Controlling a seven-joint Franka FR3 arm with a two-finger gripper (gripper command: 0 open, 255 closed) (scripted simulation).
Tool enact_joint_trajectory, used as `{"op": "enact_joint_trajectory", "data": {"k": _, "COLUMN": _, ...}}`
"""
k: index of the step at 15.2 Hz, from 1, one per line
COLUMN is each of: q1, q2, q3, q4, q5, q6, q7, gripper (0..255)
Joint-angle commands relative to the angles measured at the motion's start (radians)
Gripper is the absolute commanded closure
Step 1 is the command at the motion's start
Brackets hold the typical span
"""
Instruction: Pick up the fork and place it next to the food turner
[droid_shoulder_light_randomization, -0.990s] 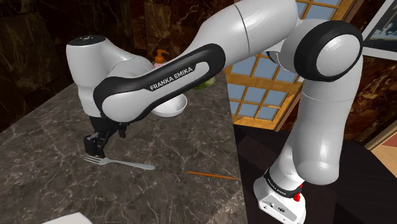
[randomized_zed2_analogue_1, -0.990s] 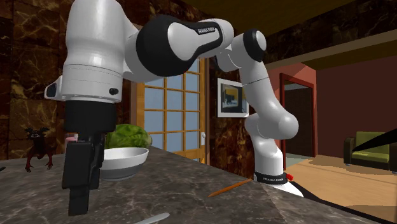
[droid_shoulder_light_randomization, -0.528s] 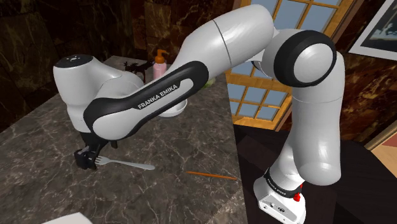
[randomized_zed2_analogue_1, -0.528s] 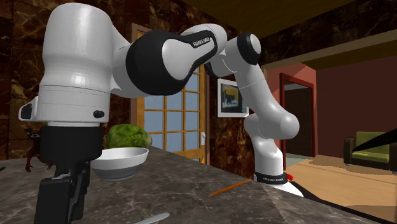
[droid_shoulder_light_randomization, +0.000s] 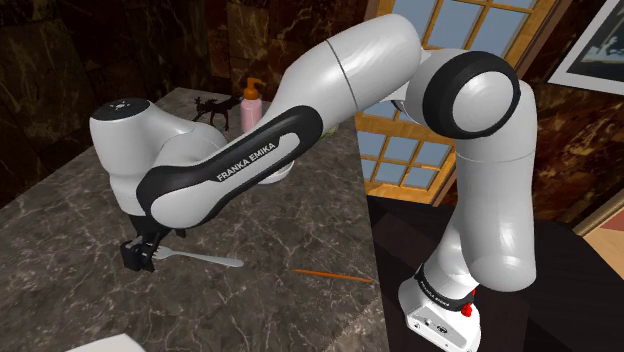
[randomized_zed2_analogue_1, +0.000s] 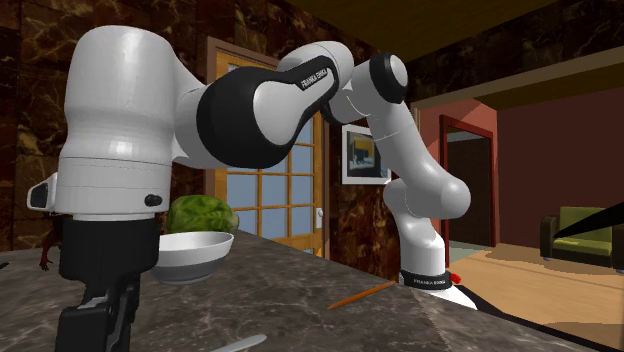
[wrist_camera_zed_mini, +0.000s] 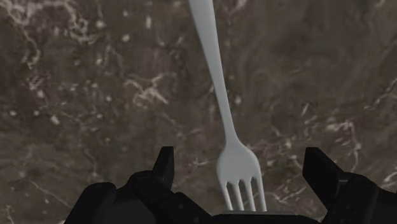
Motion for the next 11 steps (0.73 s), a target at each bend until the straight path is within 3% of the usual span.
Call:
{"op": "enact_joint_trajectory", "data": {"k": 1, "q1": 0.000, "q2": 0.000, "q3": 0.000, "q4": 0.000, "q5": 0.000, "q6": 0.000, "q7": 0.000, "gripper": 0}}
{"op": "enact_joint_trajectory", "data": {"k": 2, "q1": 0.000, "q2": 0.000, "q3": 0.000, "q4": 0.000, "q5": 0.000, "q6": 0.000, "q7": 0.000, "gripper": 0}}
{"op": "enact_joint_trajectory", "data": {"k": 3, "q1": 0.000, "q2": 0.000, "q3": 0.000, "q4": 0.000, "q5": 0.000, "q6": 0.000, "q7": 0.000, "gripper": 255}}
{"op": "enact_joint_trajectory", "data": {"k": 11, "q1": 0.000, "q2": 0.003, "q3": -0.001, "q4": 0.004, "q5": -0.001, "q6": 0.000, "q7": -0.001, "gripper": 255}}
